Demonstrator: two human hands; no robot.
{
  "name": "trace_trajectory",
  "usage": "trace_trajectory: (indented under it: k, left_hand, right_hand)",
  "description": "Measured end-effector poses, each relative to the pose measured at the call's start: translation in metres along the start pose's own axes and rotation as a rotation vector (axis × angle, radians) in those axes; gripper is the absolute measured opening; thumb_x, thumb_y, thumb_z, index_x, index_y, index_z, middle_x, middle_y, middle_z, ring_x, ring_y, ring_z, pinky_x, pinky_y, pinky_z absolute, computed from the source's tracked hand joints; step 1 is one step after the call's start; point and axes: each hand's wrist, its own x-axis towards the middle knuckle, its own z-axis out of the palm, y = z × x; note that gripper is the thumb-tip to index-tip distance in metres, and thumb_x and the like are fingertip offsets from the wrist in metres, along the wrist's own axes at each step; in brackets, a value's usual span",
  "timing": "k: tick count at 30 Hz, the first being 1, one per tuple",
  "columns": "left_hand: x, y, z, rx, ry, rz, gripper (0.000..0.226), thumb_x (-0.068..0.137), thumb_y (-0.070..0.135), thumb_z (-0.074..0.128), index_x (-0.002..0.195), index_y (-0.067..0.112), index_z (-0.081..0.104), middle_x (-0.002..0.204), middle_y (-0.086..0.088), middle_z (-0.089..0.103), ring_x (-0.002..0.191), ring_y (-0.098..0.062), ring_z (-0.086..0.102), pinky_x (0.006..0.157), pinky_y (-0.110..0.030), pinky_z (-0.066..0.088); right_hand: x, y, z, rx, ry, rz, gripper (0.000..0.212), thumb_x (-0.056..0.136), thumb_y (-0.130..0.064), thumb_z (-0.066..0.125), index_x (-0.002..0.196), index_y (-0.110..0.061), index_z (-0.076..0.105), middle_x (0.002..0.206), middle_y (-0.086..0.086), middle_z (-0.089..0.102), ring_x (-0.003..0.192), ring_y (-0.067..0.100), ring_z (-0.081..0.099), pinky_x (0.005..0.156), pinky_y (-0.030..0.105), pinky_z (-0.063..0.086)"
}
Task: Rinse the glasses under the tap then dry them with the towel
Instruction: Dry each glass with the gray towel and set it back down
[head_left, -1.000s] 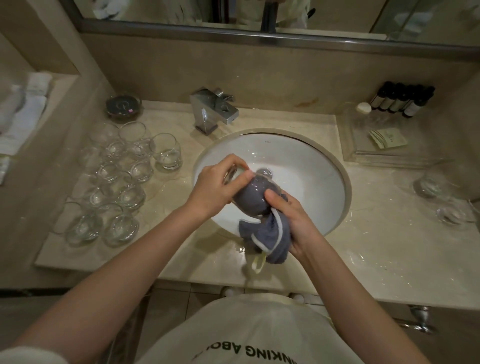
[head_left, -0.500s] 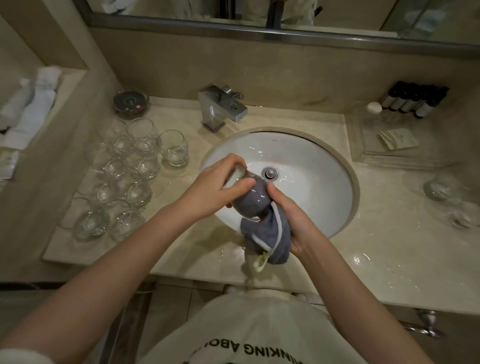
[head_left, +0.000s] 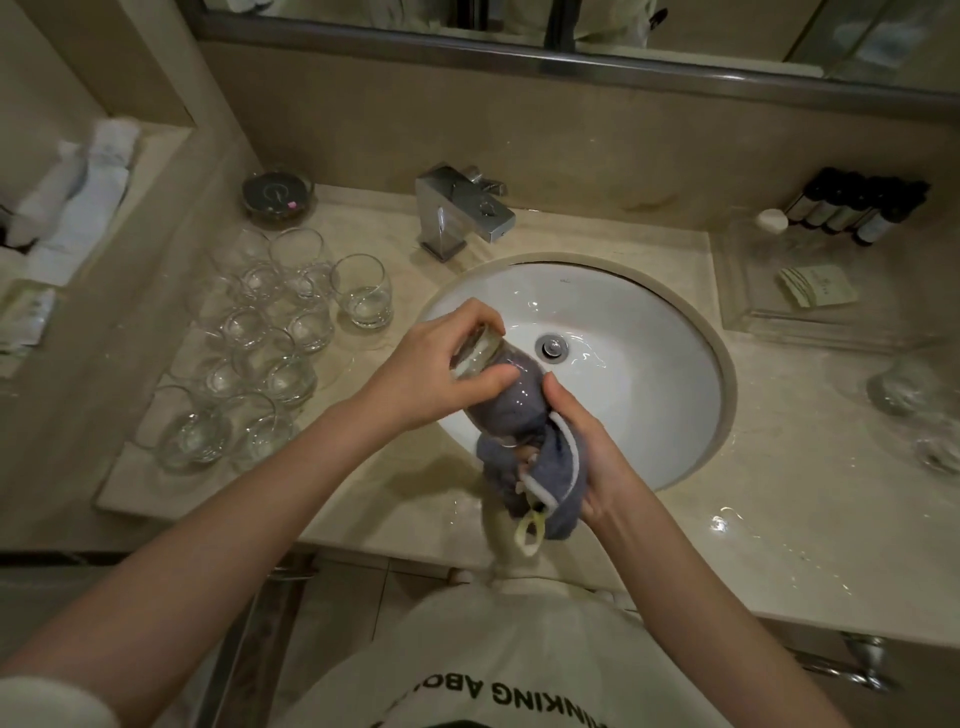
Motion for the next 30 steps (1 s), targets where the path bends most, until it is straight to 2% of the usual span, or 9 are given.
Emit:
trace_trajectory:
  k: [2,5,9,12,15,19,24,28,30]
  left_hand:
    - [0.004,0.005,-0.001,-0.273,-0.034,-0.294,0.048,0.072,0.067,0.054,0.102,0.029,0.054,0.085,-0.009,0.062,0.057,-0.023,0.062,0.046,-0.029,0.045]
    - [0.014,0.002,-0.003,-0.348,-0.068,-0.663,0.052,0.084,0.069,0.052,0.101,0.021,0.06,0.072,-0.001,0.058,0.04,-0.015,0.05,0.043,-0.021,0.035]
    - [0.011,-0.005,-0.003,-0.325,-0.064,-0.54,0.075,0.057,0.072,0.064,0.097,0.009,0.06,0.069,-0.001,0.053,0.045,-0.013,0.044,0.042,-0.023,0.034]
    - [0.003,-0.008,-0.008,-0.281,-0.061,-0.32,0.065,0.058,0.063,0.07,0.1,0.014,0.058,0.085,-0.013,0.057,0.054,-0.014,0.051,0.043,-0.025,0.043]
    - [0.005,-0.009,-0.02,-0.22,-0.162,-0.223,0.057,0.058,0.057,0.076,0.102,0.024,0.058,0.098,-0.022,0.059,0.059,-0.017,0.058,0.047,-0.026,0.049]
    - [0.007,-0.005,-0.032,-0.102,-0.286,-0.184,0.063,0.057,0.058,0.083,0.105,0.028,0.056,0.104,-0.01,0.065,0.061,-0.012,0.064,0.056,-0.027,0.054]
    - [-0.004,-0.018,-0.036,-0.117,-0.291,-0.239,0.059,0.052,0.058,0.082,0.097,0.038,0.05,0.098,-0.002,0.063,0.074,-0.012,0.059,0.07,-0.034,0.049]
    - [-0.017,-0.024,-0.032,-0.229,-0.235,-0.311,0.064,0.057,0.017,0.094,0.095,0.026,0.043,0.085,0.0,0.061,0.064,0.0,0.056,0.061,-0.018,0.047]
    - [-0.023,-0.026,-0.03,-0.257,-0.227,-0.338,0.066,0.058,0.013,0.094,0.095,0.021,0.039,0.082,-0.002,0.062,0.06,-0.001,0.054,0.059,-0.017,0.046]
  right_hand:
    - [0.002,-0.002,0.0,-0.158,0.029,-0.21,0.059,0.075,-0.033,0.079,0.121,-0.003,0.059,0.112,0.021,0.068,0.098,0.03,0.068,0.086,0.037,0.056]
    - [0.003,-0.007,0.006,-0.478,0.064,-0.413,0.043,0.081,-0.018,0.067,0.124,-0.015,0.062,0.124,0.013,0.066,0.116,0.027,0.063,0.1,0.036,0.05]
    - [0.003,-0.008,0.012,-0.494,0.096,-0.374,0.041,0.079,-0.018,0.075,0.118,-0.014,0.065,0.116,0.012,0.07,0.111,0.028,0.065,0.096,0.035,0.052]
    - [0.005,0.0,0.013,-0.218,0.08,-0.221,0.041,0.077,-0.023,0.077,0.113,-0.006,0.065,0.104,0.017,0.071,0.089,0.026,0.071,0.079,0.034,0.058]
    - [0.008,0.008,0.014,-0.039,0.056,-0.092,0.061,0.08,-0.035,0.068,0.128,0.0,0.056,0.104,0.019,0.067,0.072,0.022,0.071,0.062,0.031,0.06]
    - [0.009,0.009,0.012,-0.016,0.053,-0.074,0.058,0.085,-0.037,0.057,0.128,0.002,0.054,0.098,0.017,0.069,0.071,0.022,0.071,0.06,0.031,0.06]
    - [0.009,0.009,0.014,-0.028,0.092,-0.064,0.066,0.082,-0.038,0.059,0.131,0.006,0.052,0.091,0.016,0.07,0.069,0.022,0.07,0.057,0.03,0.058]
    - [0.012,0.011,0.012,-0.02,0.16,-0.085,0.085,0.071,-0.045,0.073,0.137,0.004,0.049,0.112,0.019,0.063,0.082,0.025,0.068,0.07,0.034,0.058]
    - [0.012,0.012,0.012,0.018,0.17,-0.11,0.076,0.076,-0.04,0.068,0.135,0.005,0.05,0.112,0.02,0.063,0.085,0.026,0.068,0.073,0.034,0.058]
